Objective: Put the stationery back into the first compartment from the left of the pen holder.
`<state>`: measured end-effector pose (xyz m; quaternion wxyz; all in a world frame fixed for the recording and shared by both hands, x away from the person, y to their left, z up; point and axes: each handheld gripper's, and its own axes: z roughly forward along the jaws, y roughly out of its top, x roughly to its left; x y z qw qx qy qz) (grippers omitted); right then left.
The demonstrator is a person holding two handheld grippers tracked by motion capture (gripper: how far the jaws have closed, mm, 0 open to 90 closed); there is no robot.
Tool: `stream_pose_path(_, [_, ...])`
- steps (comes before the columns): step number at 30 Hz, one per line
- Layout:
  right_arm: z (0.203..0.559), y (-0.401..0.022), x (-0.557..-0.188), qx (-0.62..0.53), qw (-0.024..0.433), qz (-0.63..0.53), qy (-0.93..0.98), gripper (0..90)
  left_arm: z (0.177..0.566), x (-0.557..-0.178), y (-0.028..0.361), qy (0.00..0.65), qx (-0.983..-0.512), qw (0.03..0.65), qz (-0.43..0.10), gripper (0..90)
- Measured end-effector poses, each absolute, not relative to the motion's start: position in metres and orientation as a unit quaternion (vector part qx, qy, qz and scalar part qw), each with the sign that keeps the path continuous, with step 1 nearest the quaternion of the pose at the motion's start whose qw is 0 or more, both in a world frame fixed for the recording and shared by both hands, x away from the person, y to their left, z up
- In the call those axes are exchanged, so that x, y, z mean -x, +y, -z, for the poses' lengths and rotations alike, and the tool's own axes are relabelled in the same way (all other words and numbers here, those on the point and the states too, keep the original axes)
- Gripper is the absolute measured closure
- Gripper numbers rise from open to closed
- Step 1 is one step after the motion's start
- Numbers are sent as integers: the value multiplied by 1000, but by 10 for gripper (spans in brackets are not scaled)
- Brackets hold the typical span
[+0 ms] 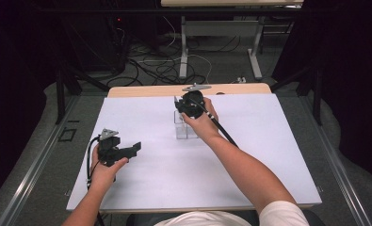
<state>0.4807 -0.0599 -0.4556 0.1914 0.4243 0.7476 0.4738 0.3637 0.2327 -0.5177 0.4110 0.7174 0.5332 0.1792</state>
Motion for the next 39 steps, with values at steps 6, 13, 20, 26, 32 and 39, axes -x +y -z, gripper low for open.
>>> stream_pose_path(6, [456,-71,-478,-422,183,-478,748,624,519,-364,231,532,-716,414,-181,70])
stream_pose_path(13, [456,-84,-473,-415,182,-485,748,462,519,-364,231,532,-718,410,-182,70])
stream_pose_path(20, [457,-96,-468,-409,188,-465,762,362,520,-365,230,533,-718,410,-180,70])
stream_pose_path(26, [458,-110,-462,-399,208,-454,769,265,520,-365,230,534,-717,410,-180,71])
stream_pose_path(32, [458,-132,-460,-404,242,-445,762,213,520,-365,230,533,-720,406,-179,72])
stream_pose_path(39, [460,-158,-454,-422,248,-443,751,198,520,-365,230,534,-720,406,-179,72])
